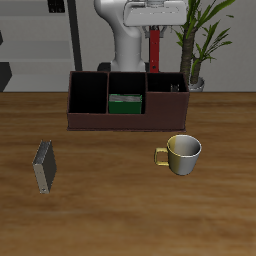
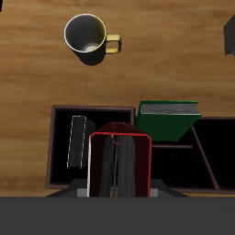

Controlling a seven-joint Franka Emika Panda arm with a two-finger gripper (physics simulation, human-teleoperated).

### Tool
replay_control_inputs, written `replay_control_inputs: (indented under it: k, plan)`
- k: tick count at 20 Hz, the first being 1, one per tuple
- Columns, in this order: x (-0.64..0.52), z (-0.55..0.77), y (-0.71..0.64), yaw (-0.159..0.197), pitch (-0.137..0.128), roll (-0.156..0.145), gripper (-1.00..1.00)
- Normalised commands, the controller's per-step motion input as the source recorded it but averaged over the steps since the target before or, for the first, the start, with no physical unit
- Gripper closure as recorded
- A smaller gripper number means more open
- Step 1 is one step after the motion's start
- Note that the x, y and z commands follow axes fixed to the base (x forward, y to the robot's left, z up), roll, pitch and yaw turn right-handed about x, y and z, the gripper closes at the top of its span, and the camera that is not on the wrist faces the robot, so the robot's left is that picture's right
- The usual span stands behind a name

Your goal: Place the green book into the back desk caddy's front compartment and place the left yellow book into the back desk caddy's right compartment and place the red book into the back desk caddy's right compartment

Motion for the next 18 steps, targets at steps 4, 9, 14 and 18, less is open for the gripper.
replay_control_inputs:
  k: [4,9,14,18]
  plan:
    - [0.16,-0.06,0.01,-0.007,0.020,0.002,1.00]
    - [0.13,-0.21,-0.02,-0.025,0.058,0.014,1.00]
    - [0.04,-0.24,0.10,-0.001,0.052,0.030,1.00]
    - [-0.03,-0.10,0.07,-0.008,0.033,0.033,1.00]
